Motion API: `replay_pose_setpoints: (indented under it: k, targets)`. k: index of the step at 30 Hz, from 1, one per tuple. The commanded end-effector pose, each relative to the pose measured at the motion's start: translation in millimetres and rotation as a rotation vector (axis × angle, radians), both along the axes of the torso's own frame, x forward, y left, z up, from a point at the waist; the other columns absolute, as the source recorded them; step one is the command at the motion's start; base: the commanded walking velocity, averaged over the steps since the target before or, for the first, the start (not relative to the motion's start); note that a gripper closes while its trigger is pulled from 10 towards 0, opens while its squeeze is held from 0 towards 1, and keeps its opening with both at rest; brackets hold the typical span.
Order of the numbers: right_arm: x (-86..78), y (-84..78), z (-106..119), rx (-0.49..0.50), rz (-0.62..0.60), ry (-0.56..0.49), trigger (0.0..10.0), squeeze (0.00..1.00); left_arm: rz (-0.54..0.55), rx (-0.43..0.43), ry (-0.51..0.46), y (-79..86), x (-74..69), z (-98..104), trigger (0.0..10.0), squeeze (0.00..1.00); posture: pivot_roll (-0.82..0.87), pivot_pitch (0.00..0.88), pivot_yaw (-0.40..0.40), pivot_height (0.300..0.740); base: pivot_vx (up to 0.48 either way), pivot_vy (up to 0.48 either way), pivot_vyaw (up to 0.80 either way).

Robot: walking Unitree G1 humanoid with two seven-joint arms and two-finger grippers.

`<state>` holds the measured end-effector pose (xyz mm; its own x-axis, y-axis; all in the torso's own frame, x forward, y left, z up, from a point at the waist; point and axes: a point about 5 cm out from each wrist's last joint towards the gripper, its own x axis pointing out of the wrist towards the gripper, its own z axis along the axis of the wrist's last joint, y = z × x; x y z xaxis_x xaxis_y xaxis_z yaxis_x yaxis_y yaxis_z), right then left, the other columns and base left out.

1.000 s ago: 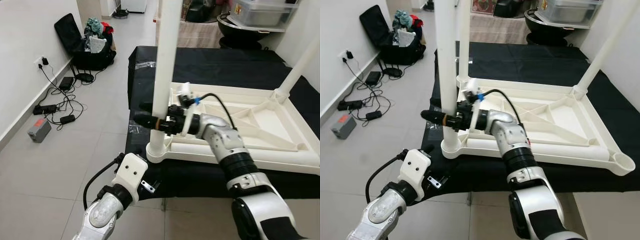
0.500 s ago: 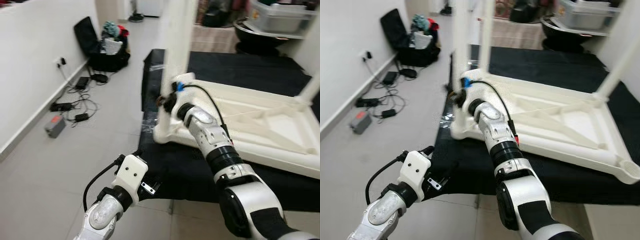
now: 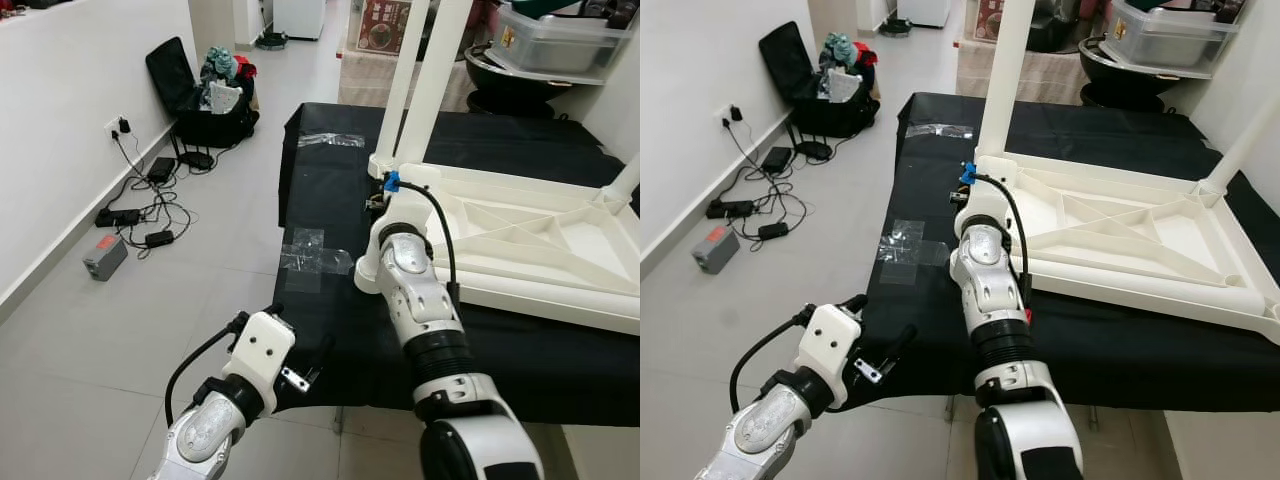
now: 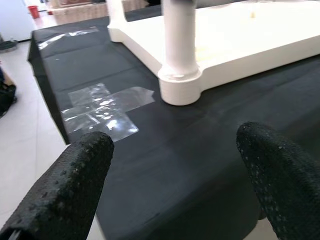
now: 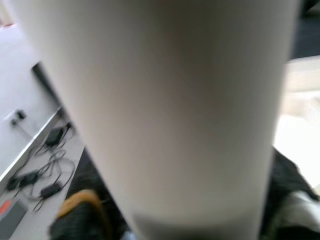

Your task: Building children table

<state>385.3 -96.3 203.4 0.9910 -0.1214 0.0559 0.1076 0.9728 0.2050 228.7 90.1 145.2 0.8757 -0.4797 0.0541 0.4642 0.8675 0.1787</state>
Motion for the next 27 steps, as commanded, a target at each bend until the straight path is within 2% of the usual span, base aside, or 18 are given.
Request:
replay_pose_setpoints:
  k: [1,3,6,7,8,9,10,12,13,15,16,21,23,24,26,27]
  targets:
    - [1.9,-7.9,7.6,-0.013,-0.023,-0.056,10.0,1.00,-0.001,-0.001,0.012,-1.0,-1.1,-2.9,10.0,0.00,0.11,0.083,-0.087,0.740,0.000,0.000,0.00]
    - [2.6,-10.4,11.1,-0.028,-0.032,-0.075,10.0,1.00,0.000,-0.001,0.012,-1.0,-1.0,-2.9,10.0,0.00,0.11,0.083,-0.087,0.740,0.000,0.000,0.00]
    - [4.7,-14.7,21.0,-0.031,0.034,-0.118,10.0,1.00,0.001,-0.003,0.012,-1.0,-0.8,-2.8,10.0,0.00,0.11,0.085,-0.084,0.740,0.000,0.000,0.00]
    - [6.5,-10.9,25.1,-0.010,0.145,-0.135,10.0,1.00,0.002,-0.003,0.012,-1.0,-0.7,-2.8,10.0,0.00,0.11,0.086,-0.086,0.740,0.000,0.000,0.00]
    - [6.8,-8.0,28.5,-0.003,0.236,-0.151,10.0,0.81,0.002,-0.003,0.012,-0.9,-0.6,-2.8,10.0,0.00,0.11,0.087,-0.086,0.740,0.000,0.000,0.00]
    - [6.8,-8.0,28.5,-0.003,0.236,-0.151,10.0,0.81,0.002,-0.003,0.012,-0.9,-0.6,-2.8,10.0,0.00,0.11,0.087,-0.086,0.740,0.000,0.000,0.00]
    - [6.3,-4.3,31.9,0.038,0.381,-0.170,10.0,0.00,0.001,-0.004,0.012,-0.9,-0.5,-2.8,10.0,0.00,0.11,0.088,-0.083,0.740,0.000,0.000,0.00]
    - [2.1,-2.8,39.2,0.135,0.602,-0.211,10.0,0.00,0.001,-0.004,0.011,-1.0,-0.2,-2.6,10.0,0.00,0.11,0.090,-0.088,0.740,0.000,0.000,0.00]
    - [2.1,-2.8,39.2,0.135,0.602,-0.211,10.0,0.00,0.001,-0.004,0.011,-1.0,-0.2,-2.6,10.0,0.00,0.11,0.090,-0.088,0.740,0.000,0.000,0.00]
    - [-3.5,-13.3,48.1,0.183,0.803,-0.273,10.0,0.00,0.006,-0.011,0.011,-0.6,0.4,-2.1,10.0,0.00,0.11,0.091,-0.085,0.740,0.000,0.000,0.00]
    - [-4.7,-16.5,50.2,0.174,0.866,-0.289,10.0,0.00,0.007,-0.013,0.011,-0.5,0.6,-1.9,10.0,0.00,0.11,0.091,-0.085,0.740,0.000,0.000,0.00]
    - [-6.3,-15.8,49.9,0.143,0.969,-0.288,10.0,0.00,0.006,-0.011,0.009,-0.8,0.4,-1.8,10.0,0.00,0.11,0.093,-0.084,0.740,0.000,0.000,0.00]
    - [-14.6,-8.1,43.2,0.092,1.159,-0.265,10.0,0.00,0.004,-0.009,0.007,-1.3,0.5,-1.5,10.0,0.00,0.11,0.093,-0.090,0.740,0.000,0.000,0.00]
    - [-14.6,-8.1,43.2,0.092,1.159,-0.265,10.0,0.00,0.004,-0.009,0.007,-1.3,0.5,-1.5,10.0,0.00,0.11,0.093,-0.090,0.740,0.000,0.000,0.00]
    - [-25.3,-3.6,30.8,0.037,1.375,-0.233,10.0,0.00,0.005,-0.008,0.006,-1.8,0.1,-1.4,10.0,0.00,0.12,0.092,-0.092,0.740,0.000,0.000,0.00]
    - [-25.3,-3.6,30.8,0.037,1.375,-0.233,10.0,0.00,0.005,-0.008,0.006,-1.8,0.1,-1.4,10.0,0.00,0.12,0.092,-0.092,0.740,0.000,0.000,0.00]
